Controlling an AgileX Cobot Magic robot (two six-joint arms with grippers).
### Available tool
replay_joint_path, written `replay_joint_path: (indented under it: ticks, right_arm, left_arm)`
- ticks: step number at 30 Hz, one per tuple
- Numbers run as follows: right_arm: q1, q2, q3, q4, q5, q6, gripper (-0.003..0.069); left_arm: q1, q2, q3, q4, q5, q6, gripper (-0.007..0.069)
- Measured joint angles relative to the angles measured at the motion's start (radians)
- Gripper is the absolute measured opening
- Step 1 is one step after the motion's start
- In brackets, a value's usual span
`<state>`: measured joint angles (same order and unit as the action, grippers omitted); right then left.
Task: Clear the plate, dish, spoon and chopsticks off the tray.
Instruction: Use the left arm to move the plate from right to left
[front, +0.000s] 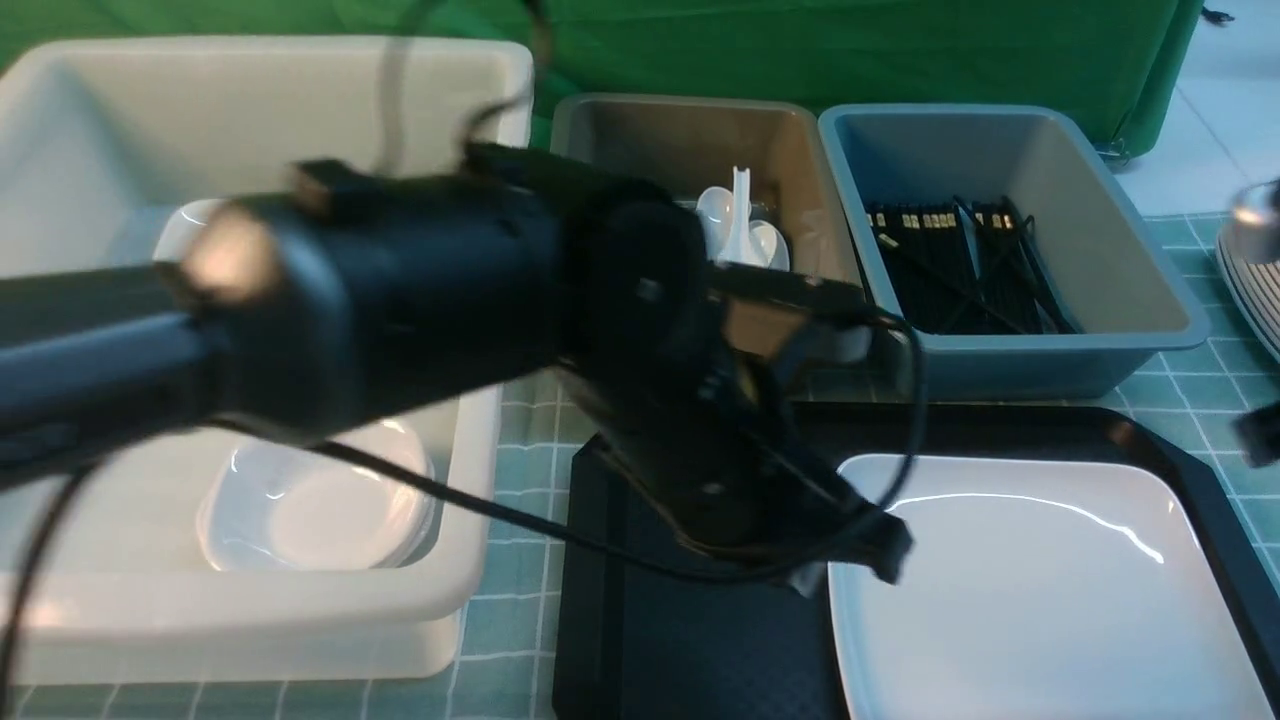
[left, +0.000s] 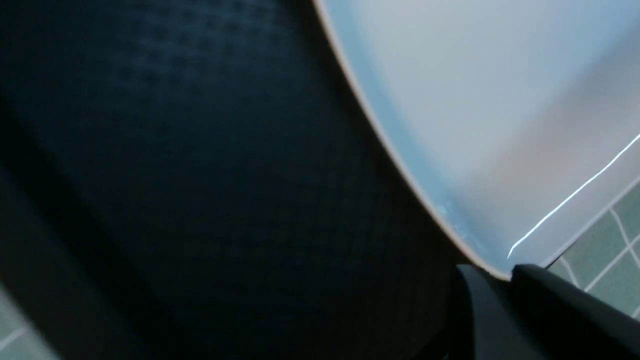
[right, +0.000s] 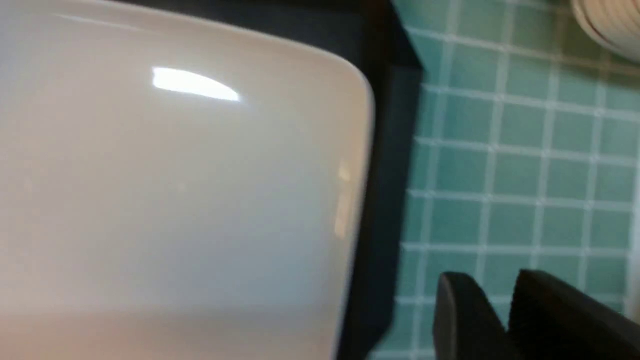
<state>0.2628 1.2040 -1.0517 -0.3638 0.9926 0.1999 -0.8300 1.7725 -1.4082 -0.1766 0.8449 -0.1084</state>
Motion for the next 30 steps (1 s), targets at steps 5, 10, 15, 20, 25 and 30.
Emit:
replay_joint_path:
  ticks: [5,10,15,20,25,30]
  right_arm:
    - [-0.078,-0.023,0.000,-0.003,0.035,-0.010,0.0196]
    - [-0.079,-0.029,0.000,0.035,0.024,-0.031,0.0213]
    - [-0.080,-0.029,0.000,0.058,0.016,-0.038,0.0229]
    - [-0.080,-0.029,0.000,0.060,0.012,-0.057,0.0235]
    - [-0.080,-0.029,0.000,0.071,0.006,-0.061,0.0235]
    - [-0.080,-0.029,0.000,0.075,0.006,-0.064,0.0241]
  left_arm:
    - [-0.012,0.147,-0.094,-0.064,-0.002,-0.047,0.0352]
    - [-0.012,0.256,-0.123,-0.065,-0.034,-0.108,0.0532]
    - [-0.012,0.322,-0.123,-0.087,-0.084,-0.113,0.0553]
    - [-0.013,0.342,-0.124,-0.105,-0.149,-0.112,0.0382]
    - [-0.004,0.356,-0.124,-0.104,-0.162,-0.119,0.0129]
    - [0.006,0.366,-0.132,-0.151,-0.204,-0.129,0.0062]
